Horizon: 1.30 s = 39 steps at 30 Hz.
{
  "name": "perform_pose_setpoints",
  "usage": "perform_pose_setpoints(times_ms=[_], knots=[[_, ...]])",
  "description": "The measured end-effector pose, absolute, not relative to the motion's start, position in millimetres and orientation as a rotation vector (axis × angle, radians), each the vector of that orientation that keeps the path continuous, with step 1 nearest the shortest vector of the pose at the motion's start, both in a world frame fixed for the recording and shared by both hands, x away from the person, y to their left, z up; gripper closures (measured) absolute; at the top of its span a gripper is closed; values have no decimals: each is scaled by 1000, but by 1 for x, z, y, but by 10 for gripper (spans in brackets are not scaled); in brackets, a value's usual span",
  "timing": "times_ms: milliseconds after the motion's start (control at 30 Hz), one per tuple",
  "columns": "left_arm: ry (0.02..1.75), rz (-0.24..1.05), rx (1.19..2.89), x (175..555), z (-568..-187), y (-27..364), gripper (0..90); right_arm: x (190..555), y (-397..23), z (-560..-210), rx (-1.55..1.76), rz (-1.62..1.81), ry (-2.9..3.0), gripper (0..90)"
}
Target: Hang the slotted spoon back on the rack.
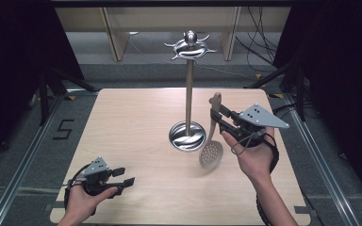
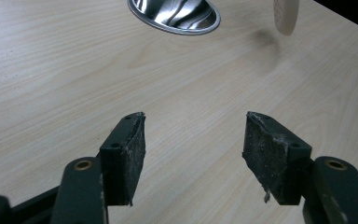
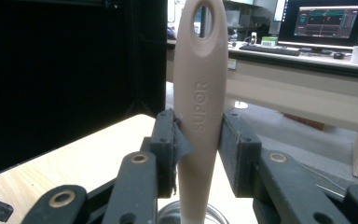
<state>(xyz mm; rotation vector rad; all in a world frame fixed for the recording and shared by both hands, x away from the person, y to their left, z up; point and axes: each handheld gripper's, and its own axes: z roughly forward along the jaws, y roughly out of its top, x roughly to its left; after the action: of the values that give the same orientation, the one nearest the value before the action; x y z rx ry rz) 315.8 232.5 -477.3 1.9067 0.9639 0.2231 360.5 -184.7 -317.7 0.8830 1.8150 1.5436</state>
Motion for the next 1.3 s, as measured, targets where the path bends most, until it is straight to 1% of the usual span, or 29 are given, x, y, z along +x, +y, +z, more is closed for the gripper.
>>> perform_pose_setpoints(times_ms=[1300], knots=[[965,225,1905,316,-478,232,381,373,-166,-298,829,1542,1798,689]])
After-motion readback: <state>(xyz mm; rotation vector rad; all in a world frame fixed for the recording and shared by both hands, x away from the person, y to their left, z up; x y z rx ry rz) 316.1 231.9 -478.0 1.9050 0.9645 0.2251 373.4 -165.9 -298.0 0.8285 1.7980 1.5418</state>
